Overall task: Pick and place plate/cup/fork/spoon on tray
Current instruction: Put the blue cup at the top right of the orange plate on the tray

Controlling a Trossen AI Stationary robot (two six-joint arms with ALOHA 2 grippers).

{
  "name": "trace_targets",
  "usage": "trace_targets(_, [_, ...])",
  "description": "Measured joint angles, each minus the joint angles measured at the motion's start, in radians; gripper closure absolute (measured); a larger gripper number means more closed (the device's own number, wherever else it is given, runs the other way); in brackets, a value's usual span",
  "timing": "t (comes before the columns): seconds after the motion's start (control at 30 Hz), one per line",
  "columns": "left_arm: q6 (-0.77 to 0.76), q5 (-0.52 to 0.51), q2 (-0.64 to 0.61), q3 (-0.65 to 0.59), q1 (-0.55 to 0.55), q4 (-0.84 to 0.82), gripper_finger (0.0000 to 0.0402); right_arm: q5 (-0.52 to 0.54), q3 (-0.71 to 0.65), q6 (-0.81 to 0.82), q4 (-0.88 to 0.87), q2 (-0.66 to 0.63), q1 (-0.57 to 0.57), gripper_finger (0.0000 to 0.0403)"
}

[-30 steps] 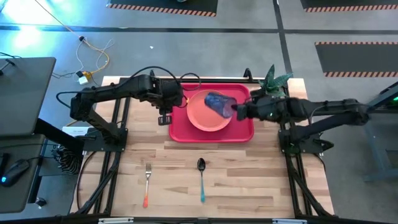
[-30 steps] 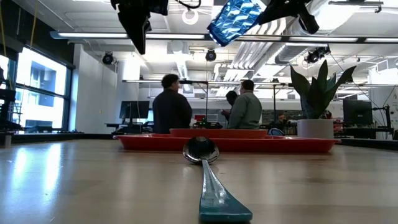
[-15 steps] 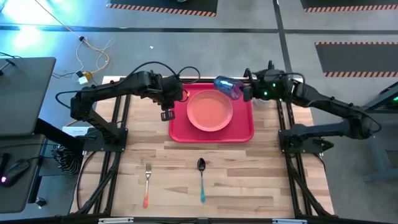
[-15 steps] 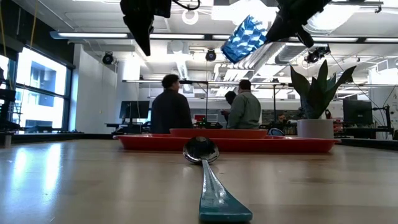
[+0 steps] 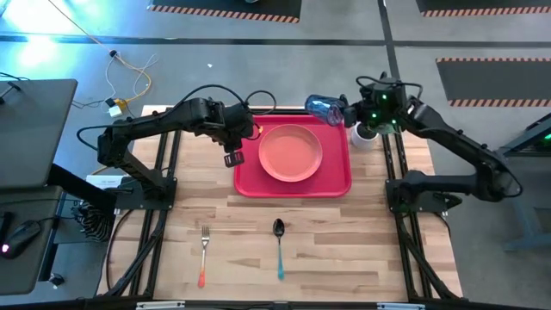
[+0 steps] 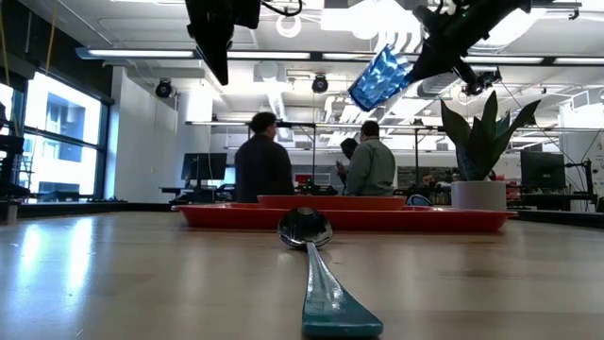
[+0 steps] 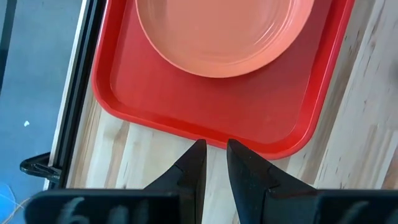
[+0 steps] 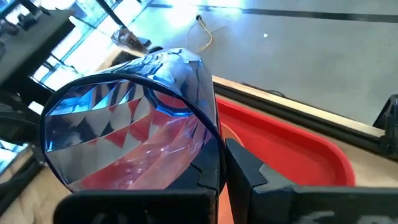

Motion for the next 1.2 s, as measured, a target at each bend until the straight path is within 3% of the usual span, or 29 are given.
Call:
trace_targets(0.2, [-0.022,0.000,0.000,0.000,0.000,0.002,0.0346,-0.057,0.043,-0.091,-0.056,0.083,-0.064,0.0403])
trace_targets(0.73, [-0.022,0.000,0.000,0.000,0.000,0.022,0.0346,-0.006,0.529,-0.355,-0.546,0.457,-0.155,0.0403])
trace_targets(1.2, [-0.031,0.000,0.000,0.000,0.000,0.053,0.0346,-0.003,0.552,-0.574,-0.661,0.684,-0.193,0.0403])
